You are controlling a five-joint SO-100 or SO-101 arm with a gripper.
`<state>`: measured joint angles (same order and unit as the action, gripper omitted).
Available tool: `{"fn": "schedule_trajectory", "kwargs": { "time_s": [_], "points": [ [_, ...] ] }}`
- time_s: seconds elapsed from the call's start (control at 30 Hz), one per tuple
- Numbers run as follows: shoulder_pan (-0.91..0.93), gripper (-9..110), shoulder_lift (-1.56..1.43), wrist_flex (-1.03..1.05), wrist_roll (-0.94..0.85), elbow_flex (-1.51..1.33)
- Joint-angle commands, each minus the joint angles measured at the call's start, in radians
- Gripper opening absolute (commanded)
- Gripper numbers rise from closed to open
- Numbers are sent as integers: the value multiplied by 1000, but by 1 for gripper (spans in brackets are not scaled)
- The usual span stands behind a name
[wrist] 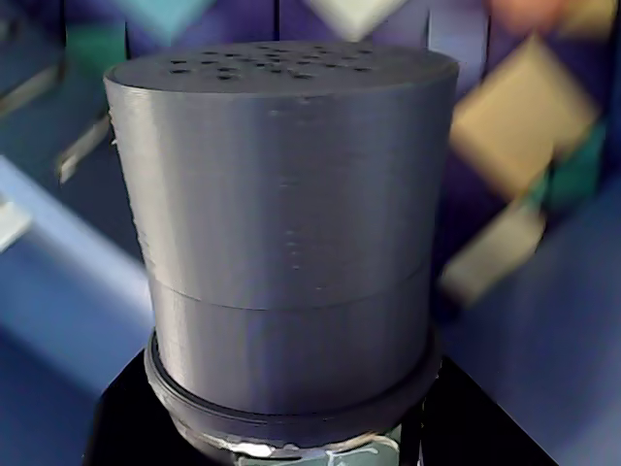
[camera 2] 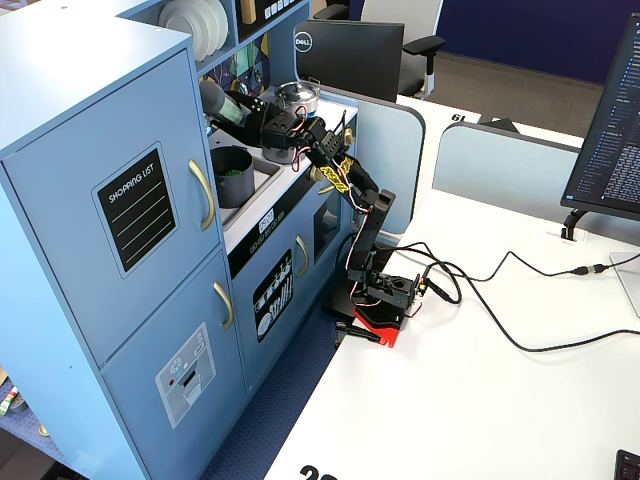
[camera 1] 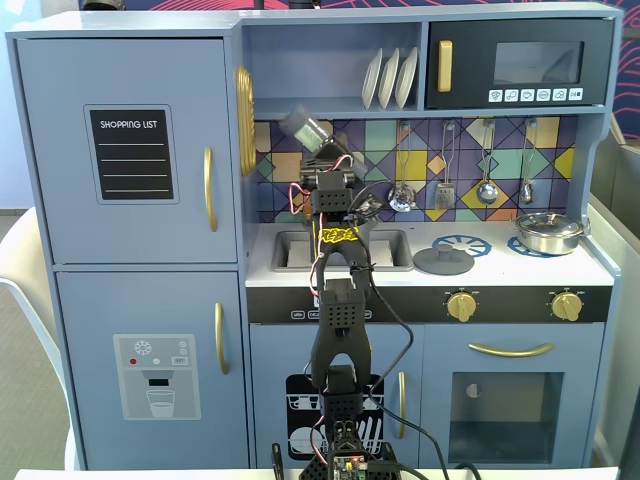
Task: Put salt in the gray recipient
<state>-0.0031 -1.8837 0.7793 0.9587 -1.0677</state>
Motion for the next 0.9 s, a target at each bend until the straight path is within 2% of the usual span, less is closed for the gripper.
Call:
{"fn": "schedule_trajectory", "kwargs": {
  "time_s": [0.0, 0.1, 0.17, 0.33, 0.4, 0.5, 0.6, 0.67, 0.73, 0.87],
  "points": [
    [-44, 0, -35, -146, 115, -60],
    [-64, 0, -49, -202, 153, -124],
    [-66, 0, -41, -158, 169, -121],
    [-51, 0, 94, 235, 239, 141],
    [-49, 0, 135, 314, 241, 212],
    [-55, 0, 112, 233, 222, 144],
    [-60, 0, 17, -87, 175, -57],
    [-61, 0, 0, -209, 135, -100],
    [-64, 0, 37, -133, 138, -26],
    [-41, 0, 147, 206, 183, 189]
  ]
}}
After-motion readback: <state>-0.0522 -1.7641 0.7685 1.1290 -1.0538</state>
